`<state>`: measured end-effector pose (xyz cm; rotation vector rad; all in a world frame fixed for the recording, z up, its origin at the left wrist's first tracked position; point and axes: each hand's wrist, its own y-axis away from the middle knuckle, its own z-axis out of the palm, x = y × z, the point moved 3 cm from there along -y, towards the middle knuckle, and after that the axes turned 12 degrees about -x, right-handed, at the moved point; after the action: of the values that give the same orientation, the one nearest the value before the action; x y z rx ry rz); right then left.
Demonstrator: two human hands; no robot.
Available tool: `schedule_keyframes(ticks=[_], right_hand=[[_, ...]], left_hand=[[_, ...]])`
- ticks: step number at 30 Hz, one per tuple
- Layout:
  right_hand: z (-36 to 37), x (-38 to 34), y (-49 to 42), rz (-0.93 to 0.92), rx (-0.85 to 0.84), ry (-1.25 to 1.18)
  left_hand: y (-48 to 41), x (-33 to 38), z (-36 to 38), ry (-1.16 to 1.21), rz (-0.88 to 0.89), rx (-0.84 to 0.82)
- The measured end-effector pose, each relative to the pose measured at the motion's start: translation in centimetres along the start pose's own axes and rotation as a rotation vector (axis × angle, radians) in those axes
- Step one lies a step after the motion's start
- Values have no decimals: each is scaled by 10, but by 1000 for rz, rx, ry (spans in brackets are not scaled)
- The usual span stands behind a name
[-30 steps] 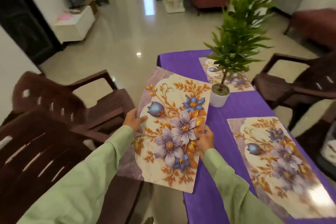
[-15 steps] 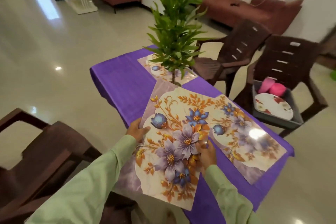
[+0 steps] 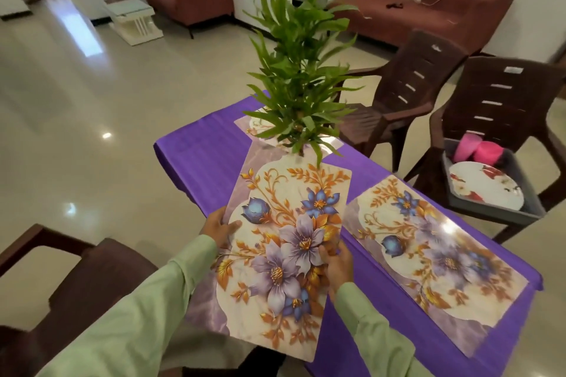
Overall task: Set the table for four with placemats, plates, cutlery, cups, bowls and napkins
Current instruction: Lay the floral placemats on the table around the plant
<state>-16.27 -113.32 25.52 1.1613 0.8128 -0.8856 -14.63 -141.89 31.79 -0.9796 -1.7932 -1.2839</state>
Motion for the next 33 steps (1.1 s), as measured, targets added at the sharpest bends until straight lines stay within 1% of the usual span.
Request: schedule_keyframes(ticks=[7, 10, 13, 16, 19, 24, 28, 31, 33], right_hand=[[101, 17, -61, 32, -87, -46], [152, 25, -93, 42, -100, -66], [209, 21, -121, 39, -40, -78], [263, 14, -150, 38, 47, -93], [303, -4, -172, 34, 68, -109], [328, -21, -219, 73, 130, -65], [335, -29, -255, 67, 157, -108], [337, -36, -278, 27, 164, -181], [337, -31, -289, 15, 202, -193]], left_hand=[[-52, -7, -101, 19, -19, 73], [-96, -4, -150, 7, -11, 42], [-144, -2, -201, 0, -11, -9], [-190, 2, -252, -89, -28, -48], [-232, 18, -286, -148, 15, -96], [-293, 42, -314, -221, 34, -154], [-351, 49, -327, -302, 25, -175], [-372, 75, -321, -341, 62, -167], [-380, 91, -312, -360, 83, -182]])
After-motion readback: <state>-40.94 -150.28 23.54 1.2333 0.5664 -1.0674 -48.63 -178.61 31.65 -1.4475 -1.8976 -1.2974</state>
